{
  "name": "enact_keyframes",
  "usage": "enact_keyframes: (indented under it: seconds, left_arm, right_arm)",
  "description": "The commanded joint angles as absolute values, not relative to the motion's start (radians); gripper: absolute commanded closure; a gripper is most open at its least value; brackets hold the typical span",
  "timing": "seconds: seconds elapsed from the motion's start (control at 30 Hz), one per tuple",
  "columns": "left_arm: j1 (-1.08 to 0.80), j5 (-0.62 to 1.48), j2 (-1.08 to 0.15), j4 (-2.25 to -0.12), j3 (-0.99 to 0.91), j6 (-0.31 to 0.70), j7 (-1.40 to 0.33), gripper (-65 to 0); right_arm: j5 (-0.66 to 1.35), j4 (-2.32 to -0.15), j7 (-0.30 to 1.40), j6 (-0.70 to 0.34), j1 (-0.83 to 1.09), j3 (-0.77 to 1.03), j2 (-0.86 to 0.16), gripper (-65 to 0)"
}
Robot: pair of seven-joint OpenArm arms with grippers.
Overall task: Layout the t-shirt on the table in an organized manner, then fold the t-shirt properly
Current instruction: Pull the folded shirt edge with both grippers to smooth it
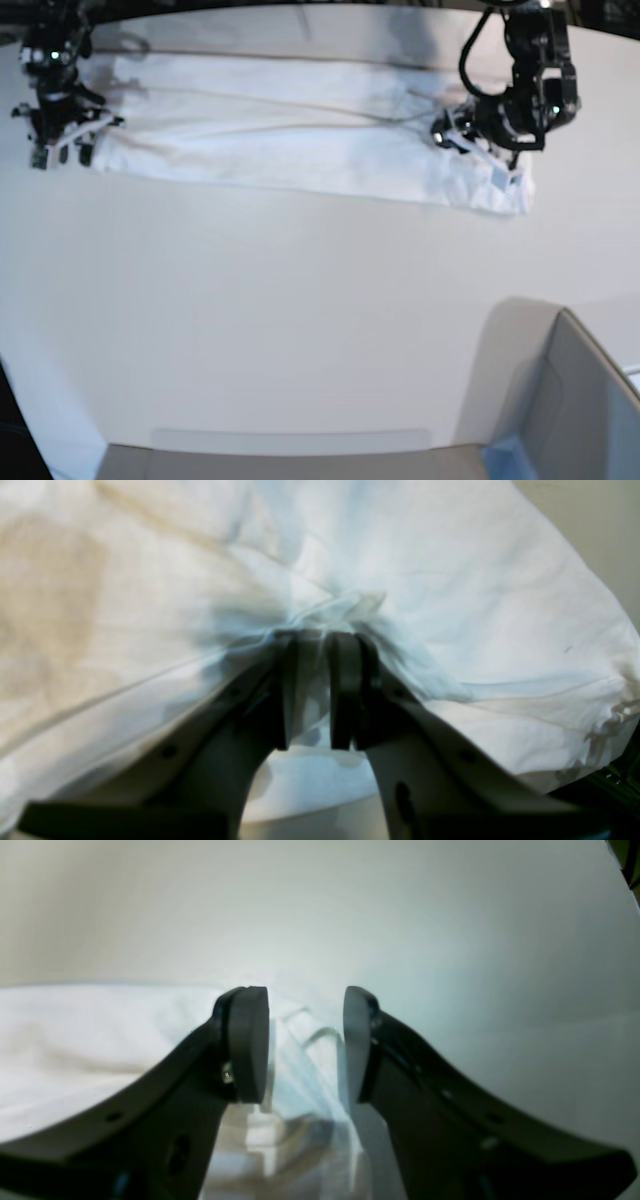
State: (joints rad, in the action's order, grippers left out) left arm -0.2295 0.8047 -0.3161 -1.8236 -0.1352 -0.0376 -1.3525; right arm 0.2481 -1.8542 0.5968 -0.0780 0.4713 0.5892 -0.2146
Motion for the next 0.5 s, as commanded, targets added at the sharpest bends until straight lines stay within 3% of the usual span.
enact_keyframes:
  seconds: [0.0,0.47]
  left_arm:
    - [-0.226,0.812,-0.325,-1.836,-0.137,-0.039,-1.349,-13.2]
    - [-0.229,0.816,-0.321,-1.840,-0.137,-0.039,-1.349,-13.2]
  right_arm:
    - [0.254,-1.865,0.573,-0.077,0.473,0.590,-0.231,-24.7]
    - [0.260,-1.805,0.565,-0.084,0.456,0.507,-0.263,-24.7]
